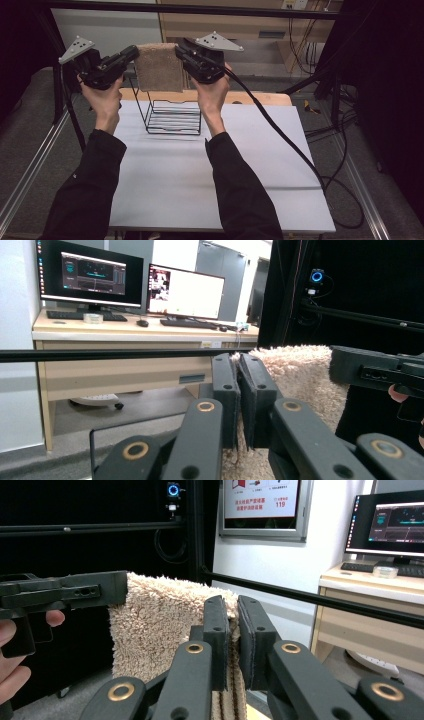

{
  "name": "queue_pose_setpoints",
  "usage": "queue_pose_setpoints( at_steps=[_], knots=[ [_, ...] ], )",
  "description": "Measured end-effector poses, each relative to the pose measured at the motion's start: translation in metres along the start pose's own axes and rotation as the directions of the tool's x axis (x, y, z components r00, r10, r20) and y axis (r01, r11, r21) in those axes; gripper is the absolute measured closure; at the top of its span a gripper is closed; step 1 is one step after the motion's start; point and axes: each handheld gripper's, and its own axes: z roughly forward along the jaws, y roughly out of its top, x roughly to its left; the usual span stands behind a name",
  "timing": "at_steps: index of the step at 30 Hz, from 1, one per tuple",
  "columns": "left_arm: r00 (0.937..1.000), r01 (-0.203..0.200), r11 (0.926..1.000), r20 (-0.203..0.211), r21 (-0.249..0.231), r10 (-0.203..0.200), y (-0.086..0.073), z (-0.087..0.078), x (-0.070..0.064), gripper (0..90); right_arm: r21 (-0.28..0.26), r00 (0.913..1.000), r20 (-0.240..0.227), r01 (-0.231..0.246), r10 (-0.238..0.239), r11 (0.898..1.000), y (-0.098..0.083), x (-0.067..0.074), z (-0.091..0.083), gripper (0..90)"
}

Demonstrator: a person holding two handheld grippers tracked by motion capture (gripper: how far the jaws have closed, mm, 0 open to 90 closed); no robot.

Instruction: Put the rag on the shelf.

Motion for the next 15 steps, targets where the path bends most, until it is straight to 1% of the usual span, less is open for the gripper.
queue_pose_setpoints(
  at_steps=[8,9,11,15],
  knots=[
    [0.9999,-0.006,1.0000,-0.009,-0.002,0.006,0.010,0.008,0.008,85.8,-0.004,0.9997,0.014,0.018,-0.017,1.000,0.011,-0.003,0.012,83.5],
    [0.9999,-0.013,0.9999,-0.008,-0.002,0.013,0.011,0.009,0.009,85.8,-0.007,0.9997,0.015,0.019,-0.019,1.000,0.012,-0.003,0.013,83.5],
    [0.9997,-0.020,0.9998,-0.011,0.003,0.020,0.012,0.013,0.010,85.8,-0.008,0.9998,0.017,0.005,-0.005,1.000,0.012,-0.006,0.016,83.5],
    [0.9991,-0.036,0.9992,-0.023,0.016,0.036,0.013,0.019,0.011,85.8,-0.002,0.9996,0.029,0.004,-0.004,1.000,0.011,-0.011,0.021,83.5]
  ],
)
